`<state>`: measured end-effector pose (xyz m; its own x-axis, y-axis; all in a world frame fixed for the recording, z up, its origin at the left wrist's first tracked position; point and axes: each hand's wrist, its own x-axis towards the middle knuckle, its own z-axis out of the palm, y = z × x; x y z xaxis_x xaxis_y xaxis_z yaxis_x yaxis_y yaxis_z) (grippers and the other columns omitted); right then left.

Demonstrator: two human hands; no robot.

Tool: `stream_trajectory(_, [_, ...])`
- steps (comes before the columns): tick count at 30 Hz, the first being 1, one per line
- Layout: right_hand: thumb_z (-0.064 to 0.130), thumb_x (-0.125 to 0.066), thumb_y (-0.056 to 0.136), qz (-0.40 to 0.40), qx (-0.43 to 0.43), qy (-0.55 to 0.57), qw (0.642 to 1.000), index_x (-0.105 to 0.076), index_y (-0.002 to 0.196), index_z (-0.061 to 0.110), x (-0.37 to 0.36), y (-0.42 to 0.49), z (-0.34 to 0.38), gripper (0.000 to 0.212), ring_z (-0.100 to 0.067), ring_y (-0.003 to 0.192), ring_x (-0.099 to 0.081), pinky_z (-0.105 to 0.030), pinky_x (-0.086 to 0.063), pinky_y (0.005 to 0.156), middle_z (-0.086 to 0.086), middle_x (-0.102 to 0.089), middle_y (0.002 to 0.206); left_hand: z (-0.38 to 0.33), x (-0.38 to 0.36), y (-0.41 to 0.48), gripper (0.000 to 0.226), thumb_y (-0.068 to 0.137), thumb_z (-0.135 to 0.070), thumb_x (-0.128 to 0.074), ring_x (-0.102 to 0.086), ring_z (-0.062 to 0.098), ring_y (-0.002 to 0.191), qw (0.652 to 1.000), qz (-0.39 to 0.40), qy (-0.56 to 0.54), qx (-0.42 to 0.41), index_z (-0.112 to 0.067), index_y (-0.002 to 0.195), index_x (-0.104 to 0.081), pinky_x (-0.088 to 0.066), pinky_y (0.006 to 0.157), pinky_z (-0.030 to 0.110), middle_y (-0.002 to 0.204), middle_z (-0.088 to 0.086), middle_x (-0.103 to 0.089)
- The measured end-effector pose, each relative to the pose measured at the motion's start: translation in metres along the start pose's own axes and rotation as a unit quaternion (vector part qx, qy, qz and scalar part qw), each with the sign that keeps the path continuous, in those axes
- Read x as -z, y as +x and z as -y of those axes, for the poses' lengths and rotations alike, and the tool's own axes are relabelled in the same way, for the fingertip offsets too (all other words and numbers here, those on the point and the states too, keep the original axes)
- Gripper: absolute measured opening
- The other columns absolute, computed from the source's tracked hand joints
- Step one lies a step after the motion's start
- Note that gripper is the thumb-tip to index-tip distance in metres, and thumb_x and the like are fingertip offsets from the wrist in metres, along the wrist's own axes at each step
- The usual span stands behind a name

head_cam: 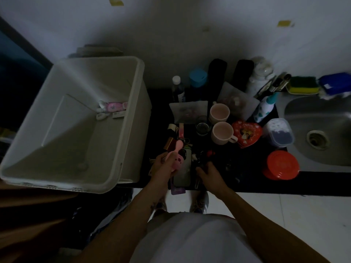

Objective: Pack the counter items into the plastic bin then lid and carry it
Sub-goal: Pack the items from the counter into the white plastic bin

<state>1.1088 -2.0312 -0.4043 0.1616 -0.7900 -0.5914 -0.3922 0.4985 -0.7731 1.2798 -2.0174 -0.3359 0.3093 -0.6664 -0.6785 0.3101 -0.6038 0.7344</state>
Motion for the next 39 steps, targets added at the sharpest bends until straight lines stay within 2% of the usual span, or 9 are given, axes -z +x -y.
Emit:
stream_trajectory(5, [0.02,-0.049,0.102,-0.024,0.051,0.064,0.996,-0.042,0.119,0.013,0.01,-0.018,0.026,0.02,-0.014,0.077,-0.063,-0.018,-0.052,0.06,0.0,-0.061,0.09,-0.009,-0.015,0.0,0.025,0.092,-0.03,-0.066,-0.064,0.017,0.095,1.0,0.013,-0.002,-0.014,-0.018,0.114,-0.063,-0.055,0.092,0.046,0.103,-0.001,-0.066])
stream_trajectory(9, [0.024,-0.042,0.104,-0.044,0.083,0.097,0.991,-0.043,0.111,0.012,0.02,-0.027,0.049,0.015,-0.013,0.062,-0.056,-0.022,-0.049,0.052,-0.008,-0.057,0.082,-0.024,-0.029,-0.002,0.022,0.093,-0.026,-0.065,-0.064,0.018,0.093,0.998,0.043,-0.01,-0.033,-0.016,0.112,-0.065,-0.054,0.093,0.048,0.105,0.003,-0.067])
stream_trajectory(15, [0.025,-0.042,0.104,-0.126,0.173,0.145,0.966,-0.05,0.098,0.01,0.026,-0.033,0.092,0.018,-0.009,0.069,-0.05,-0.022,-0.045,0.06,-0.003,-0.053,0.079,-0.063,-0.04,-0.004,0.012,0.096,-0.035,-0.059,-0.064,0.021,0.105,0.992,0.096,-0.016,-0.081,-0.038,0.106,-0.065,-0.056,0.09,0.045,0.117,-0.002,-0.063])
stream_trajectory(20, [0.026,-0.046,0.102,-0.158,0.211,0.161,0.951,-0.056,0.093,0.012,0.02,-0.037,0.146,0.019,-0.005,0.067,-0.053,-0.022,-0.046,0.06,-0.004,-0.056,0.078,-0.106,-0.04,-0.006,0.026,0.097,-0.039,-0.054,-0.066,0.032,0.106,0.984,0.148,-0.038,-0.09,-0.022,0.114,-0.064,-0.056,0.076,0.037,0.12,0.011,-0.065])
stream_trajectory(23, [0.025,-0.048,0.102,-0.15,0.229,0.174,0.946,-0.058,0.098,0.008,0.007,-0.036,0.177,0.021,-0.011,0.07,-0.058,-0.024,-0.049,0.061,-0.012,-0.062,0.083,-0.136,-0.029,-0.008,0.027,0.098,-0.035,-0.054,-0.064,0.03,0.109,0.973,0.194,-0.048,-0.118,-0.017,0.116,-0.061,-0.057,0.083,0.04,0.123,0.014,-0.061])
stream_trajectory(28, [0.011,-0.044,0.101,-0.126,0.253,0.193,0.94,-0.058,0.105,0.006,-0.016,-0.039,0.228,0.015,-0.006,0.071,-0.059,-0.017,-0.049,0.061,-0.002,-0.062,0.085,-0.178,0.002,0.002,0.043,0.085,-0.033,-0.07,-0.065,0.029,0.107,0.954,0.241,-0.053,-0.171,-0.015,0.122,-0.058,-0.056,0.085,0.042,0.124,0.017,-0.061])
stream_trajectory(32, [0.006,-0.043,0.099,-0.077,0.255,0.177,0.947,-0.057,0.111,0.007,-0.046,-0.032,0.268,0.018,-0.011,0.066,-0.051,-0.021,-0.044,0.056,-0.01,-0.056,0.082,-0.21,0.04,0.019,0.036,0.083,-0.027,-0.073,-0.067,0.02,0.095,0.948,0.24,-0.094,-0.188,-0.016,0.114,-0.059,-0.058,0.08,0.036,0.112,0.01,-0.065])
stream_trajectory(35, [0.0,-0.045,0.094,-0.034,0.249,0.17,0.953,-0.055,0.113,0.011,-0.072,-0.024,0.292,0.025,-0.008,0.055,-0.048,-0.019,-0.039,0.048,-0.003,-0.058,0.075,-0.228,0.072,0.036,0.043,0.079,-0.025,-0.073,-0.066,0.02,0.096,0.951,0.201,-0.12,-0.2,-0.016,0.118,-0.058,-0.058,0.074,0.033,0.114,0.01,-0.064])
stream_trajectory(39, [0.0,-0.045,0.095,-0.004,0.247,0.161,0.956,-0.055,0.118,0.015,-0.113,-0.014,0.319,0.029,-0.006,0.054,-0.048,-0.02,-0.038,0.05,0.001,-0.06,0.076,-0.244,0.116,0.055,0.032,0.099,-0.019,-0.054,-0.069,0.016,0.084,0.954,0.151,-0.13,-0.222,-0.008,0.129,-0.05,-0.058,0.063,0.031,0.114,0.015,-0.062])
